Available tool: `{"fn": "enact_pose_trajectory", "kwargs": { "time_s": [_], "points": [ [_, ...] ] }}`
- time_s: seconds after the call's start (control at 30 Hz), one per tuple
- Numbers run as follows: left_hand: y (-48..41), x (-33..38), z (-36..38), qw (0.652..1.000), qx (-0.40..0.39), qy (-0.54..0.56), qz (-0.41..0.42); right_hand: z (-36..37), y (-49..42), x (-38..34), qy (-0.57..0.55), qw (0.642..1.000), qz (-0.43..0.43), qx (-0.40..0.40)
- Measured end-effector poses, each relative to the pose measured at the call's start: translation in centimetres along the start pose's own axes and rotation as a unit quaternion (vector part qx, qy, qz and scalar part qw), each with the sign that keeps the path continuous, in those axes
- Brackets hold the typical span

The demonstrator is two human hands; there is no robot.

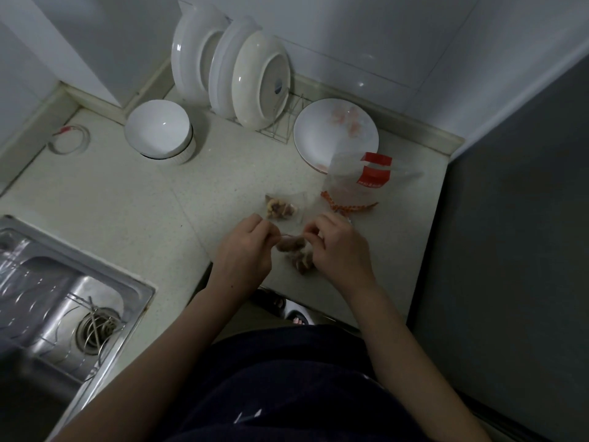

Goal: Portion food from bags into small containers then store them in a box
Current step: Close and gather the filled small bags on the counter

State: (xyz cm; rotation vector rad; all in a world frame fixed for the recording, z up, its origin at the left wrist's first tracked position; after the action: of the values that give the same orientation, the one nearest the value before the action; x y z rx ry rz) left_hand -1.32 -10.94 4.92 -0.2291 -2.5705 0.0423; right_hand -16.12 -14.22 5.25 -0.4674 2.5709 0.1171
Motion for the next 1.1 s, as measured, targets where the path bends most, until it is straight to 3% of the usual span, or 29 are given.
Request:
{"fn": "enact_pose_trajectory", "kwargs": {
  "time_s": [0.4, 0.73, 1.1],
  "points": [
    [-0.1, 0.8, 0.7, 0.998, -0.029, -0.021, 0.048, 1.1, 0.0, -0.1, 0.038, 0.998, -0.016, -0.038],
    [0.1, 0.0, 0.9, 1.000, -0.008, -0.015, 0.015, 2.3, 0.0, -0.7, -0.039, 0.992, -0.070, -0.092],
    [-0.1, 1.0, 0.9, 0.999, -0.009, 0.004, 0.050, 1.5, 0.1, -1.4, -0.039, 0.993, -0.088, -0.067]
  ]
}}
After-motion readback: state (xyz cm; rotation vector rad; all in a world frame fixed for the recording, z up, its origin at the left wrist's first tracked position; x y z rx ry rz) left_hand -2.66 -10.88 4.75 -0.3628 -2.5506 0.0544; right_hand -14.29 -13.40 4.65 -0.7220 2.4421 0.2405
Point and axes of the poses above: each hand's wrist, its own y-axis away from the middle knuckle, its own z-axis out of the palm, x = y × z, the point moved 7 cm from there along -y, towards the middle knuckle, and after that the axes turned 9 degrees about -x, right-handed, at the moved point
